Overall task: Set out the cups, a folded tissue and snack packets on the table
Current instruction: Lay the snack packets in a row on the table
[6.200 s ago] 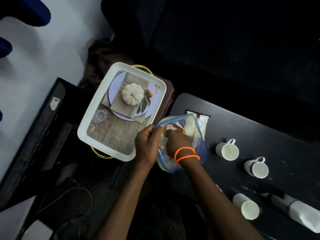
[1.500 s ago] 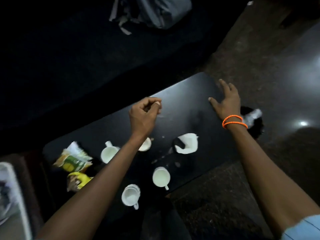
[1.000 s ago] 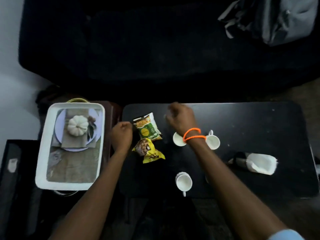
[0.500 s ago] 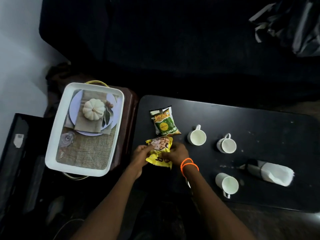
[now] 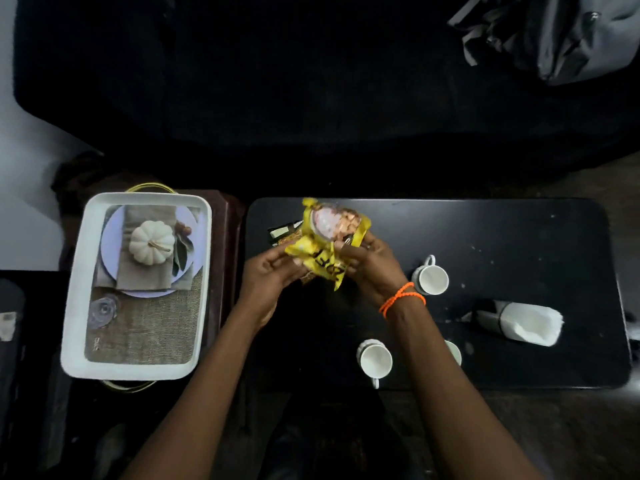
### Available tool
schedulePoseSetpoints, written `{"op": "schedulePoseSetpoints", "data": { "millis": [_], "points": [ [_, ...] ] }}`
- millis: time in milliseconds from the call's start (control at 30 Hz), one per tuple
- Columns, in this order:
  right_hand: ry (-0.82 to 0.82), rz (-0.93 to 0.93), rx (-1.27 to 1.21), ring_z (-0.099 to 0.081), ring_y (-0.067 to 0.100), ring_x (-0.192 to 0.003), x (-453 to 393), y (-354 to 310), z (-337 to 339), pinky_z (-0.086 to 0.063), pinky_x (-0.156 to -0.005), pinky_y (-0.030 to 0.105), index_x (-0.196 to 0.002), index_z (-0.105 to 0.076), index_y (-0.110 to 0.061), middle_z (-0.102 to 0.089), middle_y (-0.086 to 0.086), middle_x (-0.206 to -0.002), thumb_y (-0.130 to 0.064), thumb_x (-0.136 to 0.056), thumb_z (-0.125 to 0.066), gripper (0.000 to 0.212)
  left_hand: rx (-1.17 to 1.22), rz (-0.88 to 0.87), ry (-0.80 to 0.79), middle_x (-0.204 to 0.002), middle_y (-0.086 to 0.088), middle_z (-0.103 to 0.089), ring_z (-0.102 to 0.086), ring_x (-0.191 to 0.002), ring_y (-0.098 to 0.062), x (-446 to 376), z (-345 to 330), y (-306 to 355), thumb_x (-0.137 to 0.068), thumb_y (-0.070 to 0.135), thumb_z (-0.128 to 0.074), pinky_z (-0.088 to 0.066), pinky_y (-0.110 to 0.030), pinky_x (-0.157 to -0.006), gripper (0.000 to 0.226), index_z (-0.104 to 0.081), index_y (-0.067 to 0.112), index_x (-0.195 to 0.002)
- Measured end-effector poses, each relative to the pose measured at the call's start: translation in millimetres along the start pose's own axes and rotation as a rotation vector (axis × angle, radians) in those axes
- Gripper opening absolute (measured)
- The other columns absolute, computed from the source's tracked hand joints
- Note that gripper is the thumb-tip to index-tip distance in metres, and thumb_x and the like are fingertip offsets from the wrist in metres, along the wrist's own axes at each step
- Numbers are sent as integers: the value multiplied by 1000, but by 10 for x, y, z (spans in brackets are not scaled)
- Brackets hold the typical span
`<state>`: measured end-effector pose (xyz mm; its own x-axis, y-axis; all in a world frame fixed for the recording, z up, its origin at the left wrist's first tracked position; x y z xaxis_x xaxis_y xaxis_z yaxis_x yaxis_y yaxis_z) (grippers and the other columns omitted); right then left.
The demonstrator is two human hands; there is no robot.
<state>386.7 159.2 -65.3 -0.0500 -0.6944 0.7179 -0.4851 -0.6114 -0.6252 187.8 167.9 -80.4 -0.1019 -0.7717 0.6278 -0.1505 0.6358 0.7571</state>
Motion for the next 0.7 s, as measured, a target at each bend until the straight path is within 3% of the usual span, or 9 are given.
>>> {"op": "schedulePoseSetpoints", "data": {
  "millis": [67,100,200,333,400,467,533,600,700],
  "points": [
    [80,77,17,-73,21,-80,-32,-251,119,-60,-63,33,-127,-62,1,-72,16,-106,8,-86,-69,42,-2,-41,45,-91,-2,-81,-79,-86,-16,-157,-217,152,-91,-2,-71,-62,-25,-77,24,-74,5,-114],
    [121,113,56,-73,21,-80,-42,-365,189,-58,-61,30,-127,-62,0,-73,16,-108,8,-84,-72,45,-1,-47,28,-91,-2,-81,-78,-87,-16,-228,-365,230,-91,6,-76,-63,-27,-77,19,-75,8,-110],
    [149,179,113,-73,31,-93,-78,-666,370,-62,-73,38,-124,-64,-1,-72,20,-116,10,-78,-76,49,-35,-52,-21,-95,-2,-78,-76,-90,-15,-461,-809,391,-87,28,-82,-63,-32,-75,26,-72,11,-104],
    [179,138,16,-70,35,-99,-262,-912,621,-58,-90,52,-122,-65,-5,-70,23,-120,10,-83,-70,42,-101,-39,60,-78,-3,-69,-70,-79,-17,-765,-1222,487,-89,18,-81,-65,-41,-76,25,-59,13,-77],
    [298,79,-17,-68,36,-97,-418,-983,829,-56,-87,52,-119,-65,-5,-70,25,-117,10,-86,-66,36,-44,-5,5,-79,-6,-68,-70,-77,-16,-848,-1432,448,-91,10,-78,-65,-43,-78,29,-54,13,-74],
    [378,43,-17,-66,36,-94,-574,-1055,999,-55,-87,54,-112,-65,-1,-70,23,-105,11,-86,-66,29,56,53,-80,-84,-9,-68,-72,-79,-15,-855,-1611,342,-94,3,-72,-65,-37,-76,32,-48,13,-75],
    [420,47,78,-68,38,-91,-712,-1122,1148,-55,-90,60,-98,-67,-4,-72,20,-97,13,-82,-69,23,51,149,-131,-91,-12,-68,-72,-88,-21,-822,-1705,152,-95,2,-70,-64,-41,-88,33,-45,13,-76],
    [443,40,243,-71,41,-97,-823,-1145,1307,-58,-89,60,-100,-67,-8,-73,22,-105,12,-79,-72,29,-174,193,-128,-94,-16,-67,-68,-93,-28,-819,-1709,-10,-93,8,-75,-61,-47,-96,32,-48,13,-77],
    [442,-38,574,-70,39,-106,-960,-1078,1573,-58,-93,54,-121,-64,-6,-71,24,-118,3,-78,-78,46,-621,111,-69,-99,-15,-71,-67,-94,-26,-946,-1657,-60,-83,10,-85,-59,-45,-93,21,-65,9,-90]
  ]
}}
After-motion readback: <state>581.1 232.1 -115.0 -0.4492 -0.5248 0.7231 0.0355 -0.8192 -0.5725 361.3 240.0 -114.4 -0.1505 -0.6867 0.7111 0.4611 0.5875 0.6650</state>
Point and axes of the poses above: each hand's wrist, its own x-axis away from the middle knuckle, its own z-axis out of the back of the hand, y = z × x, the point moved 5 cm from there along -x, towards the middle knuckle
